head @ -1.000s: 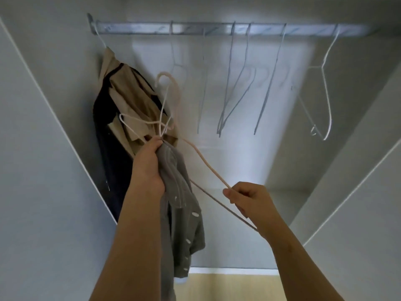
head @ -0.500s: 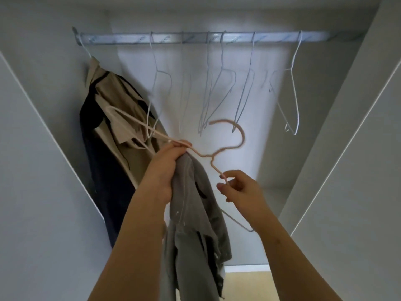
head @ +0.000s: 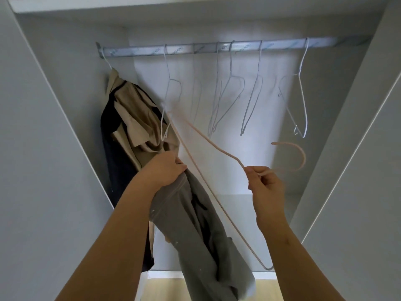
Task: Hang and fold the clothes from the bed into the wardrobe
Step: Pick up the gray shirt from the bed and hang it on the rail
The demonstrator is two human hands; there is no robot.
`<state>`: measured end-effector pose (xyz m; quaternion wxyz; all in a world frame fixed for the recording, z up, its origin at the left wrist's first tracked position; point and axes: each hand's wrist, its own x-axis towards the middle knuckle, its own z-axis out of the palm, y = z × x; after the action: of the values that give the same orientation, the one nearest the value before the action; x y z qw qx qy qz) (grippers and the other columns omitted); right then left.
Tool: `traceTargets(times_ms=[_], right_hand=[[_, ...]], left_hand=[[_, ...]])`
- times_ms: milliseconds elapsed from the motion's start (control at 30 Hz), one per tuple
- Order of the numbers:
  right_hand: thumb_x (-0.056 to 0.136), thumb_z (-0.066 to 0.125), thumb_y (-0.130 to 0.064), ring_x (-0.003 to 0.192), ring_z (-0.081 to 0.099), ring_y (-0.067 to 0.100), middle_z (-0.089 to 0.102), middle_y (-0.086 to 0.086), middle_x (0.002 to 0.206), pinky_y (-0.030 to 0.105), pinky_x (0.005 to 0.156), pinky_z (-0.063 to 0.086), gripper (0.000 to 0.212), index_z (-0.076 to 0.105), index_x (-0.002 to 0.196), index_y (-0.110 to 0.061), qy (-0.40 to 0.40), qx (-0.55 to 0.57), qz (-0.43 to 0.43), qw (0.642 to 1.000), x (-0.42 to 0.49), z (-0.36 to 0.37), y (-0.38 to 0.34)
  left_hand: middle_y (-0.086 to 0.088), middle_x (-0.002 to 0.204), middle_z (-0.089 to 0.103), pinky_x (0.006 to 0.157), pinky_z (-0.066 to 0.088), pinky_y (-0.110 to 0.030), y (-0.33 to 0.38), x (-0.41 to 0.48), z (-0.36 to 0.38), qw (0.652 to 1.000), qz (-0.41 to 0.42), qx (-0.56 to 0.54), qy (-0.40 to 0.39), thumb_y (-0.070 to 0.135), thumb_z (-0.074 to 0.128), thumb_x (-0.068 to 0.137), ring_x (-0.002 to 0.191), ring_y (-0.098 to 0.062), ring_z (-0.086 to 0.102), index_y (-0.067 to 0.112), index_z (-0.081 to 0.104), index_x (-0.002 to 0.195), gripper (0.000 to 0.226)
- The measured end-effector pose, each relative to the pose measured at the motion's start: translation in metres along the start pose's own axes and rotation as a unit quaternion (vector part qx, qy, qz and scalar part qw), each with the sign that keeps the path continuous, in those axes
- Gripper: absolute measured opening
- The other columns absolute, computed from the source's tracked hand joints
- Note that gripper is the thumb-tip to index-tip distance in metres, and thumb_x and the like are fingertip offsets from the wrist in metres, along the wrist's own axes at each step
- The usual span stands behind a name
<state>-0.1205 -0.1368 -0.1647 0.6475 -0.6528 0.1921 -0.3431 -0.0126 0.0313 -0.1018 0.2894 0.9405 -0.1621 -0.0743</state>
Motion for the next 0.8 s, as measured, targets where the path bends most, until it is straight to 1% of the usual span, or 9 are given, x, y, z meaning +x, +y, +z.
traceTargets(times_ms=[100, 167, 267, 400, 533, 600, 667, 767, 800], right_hand=[[0.090, 0.058, -0.020, 0.052, 0.050, -0.003, 0.053, -0.016, 0.051, 0.019, 0.061, 0.041, 0.021, 0.061, 0.070, -0.025, 0.010, 0.011, 0.016, 1.000, -0.002, -0.003, 0.001], [0.090, 0.059, -0.018, 0.049, 0.046, 0.000, 0.051, -0.013, 0.048, 0.022, 0.062, 0.041, 0.023, 0.061, 0.067, -0.022, 0.002, 0.017, 0.020, 1.000, -0.005, -0.004, 0.000], [0.090, 0.058, -0.013, 0.046, 0.042, -0.001, 0.046, -0.011, 0.046, 0.023, 0.061, 0.039, 0.023, 0.060, 0.067, -0.017, -0.021, 0.024, 0.015, 0.999, -0.009, -0.006, -0.002], [0.089, 0.057, -0.009, 0.043, 0.039, 0.001, 0.042, -0.012, 0.042, 0.021, 0.061, 0.039, 0.025, 0.057, 0.064, -0.012, -0.037, 0.032, 0.024, 0.999, -0.012, -0.011, -0.003], [0.089, 0.056, -0.007, 0.039, 0.036, 0.002, 0.039, -0.011, 0.038, 0.017, 0.052, 0.034, 0.027, 0.057, 0.063, -0.011, -0.046, 0.021, 0.042, 0.998, -0.015, -0.010, -0.002], [0.088, 0.056, -0.007, 0.038, 0.035, 0.002, 0.038, -0.011, 0.037, 0.015, 0.048, 0.033, 0.029, 0.057, 0.060, -0.013, -0.038, 0.013, 0.055, 0.998, -0.015, -0.008, -0.002], [0.087, 0.056, -0.006, 0.038, 0.034, 0.003, 0.038, -0.010, 0.037, 0.017, 0.049, 0.032, 0.032, 0.056, 0.056, -0.014, -0.033, 0.008, 0.062, 0.998, -0.015, -0.006, -0.002], [0.084, 0.056, -0.006, 0.044, 0.034, 0.008, 0.038, -0.009, 0.038, 0.023, 0.052, 0.032, 0.033, 0.054, 0.052, -0.014, -0.033, -0.008, 0.061, 0.998, -0.017, -0.003, -0.003], [0.083, 0.056, -0.006, 0.046, 0.034, 0.010, 0.038, -0.009, 0.038, 0.024, 0.053, 0.032, 0.032, 0.054, 0.052, -0.014, -0.033, -0.013, 0.062, 0.997, -0.017, -0.002, -0.003]], left_hand=[[-0.004, 0.093, 0.053, 0.079, 0.037, -0.029, -0.008, 0.003, -0.004, 0.998, -0.008, 0.045, 0.051, 0.025, 0.048, 0.095, 0.095, -0.024, 0.051, 0.006, 0.053, 0.094, 0.020], [0.001, 0.083, 0.049, 0.077, 0.036, -0.031, -0.016, 0.004, -0.005, 0.995, -0.007, 0.033, 0.093, 0.025, 0.048, 0.095, 0.091, -0.023, 0.051, 0.008, 0.051, 0.090, 0.019], [0.001, 0.086, 0.051, 0.078, 0.037, -0.031, -0.030, 0.004, -0.007, 0.992, -0.016, -0.007, 0.127, 0.028, 0.050, 0.094, 0.086, -0.018, 0.047, 0.011, 0.055, 0.093, 0.018], [0.004, 0.081, 0.054, 0.075, 0.036, -0.028, -0.049, 0.005, -0.016, 0.982, -0.012, -0.022, 0.186, 0.027, 0.056, 0.092, 0.080, -0.014, 0.049, 0.017, 0.058, 0.083, 0.014], [0.002, 0.075, 0.054, 0.070, 0.036, -0.029, -0.057, 0.008, -0.031, 0.962, -0.028, -0.075, 0.260, 0.028, 0.060, 0.090, 0.072, -0.014, 0.047, 0.012, 0.067, 0.087, 0.018], [0.001, 0.078, 0.055, 0.069, 0.035, -0.028, -0.060, 0.010, -0.038, 0.953, -0.038, -0.091, 0.287, 0.028, 0.060, 0.090, 0.073, -0.014, 0.047, 0.009, 0.069, 0.091, 0.021], [0.000, 0.083, 0.057, 0.071, 0.036, -0.028, -0.063, 0.012, -0.044, 0.943, -0.049, -0.122, 0.307, 0.024, 0.060, 0.090, 0.078, -0.014, 0.048, 0.010, 0.070, 0.095, 0.018], [-0.005, 0.097, 0.062, 0.080, 0.040, -0.030, -0.067, 0.013, -0.052, 0.915, -0.077, -0.233, 0.321, 0.020, 0.061, 0.089, 0.086, -0.015, 0.049, 0.011, 0.070, 0.098, 0.015], [-0.006, 0.102, 0.062, 0.086, 0.042, -0.031, -0.068, 0.013, -0.053, 0.914, -0.072, -0.248, 0.312, 0.019, 0.060, 0.089, 0.091, -0.017, 0.051, 0.011, 0.069, 0.101, 0.017]])
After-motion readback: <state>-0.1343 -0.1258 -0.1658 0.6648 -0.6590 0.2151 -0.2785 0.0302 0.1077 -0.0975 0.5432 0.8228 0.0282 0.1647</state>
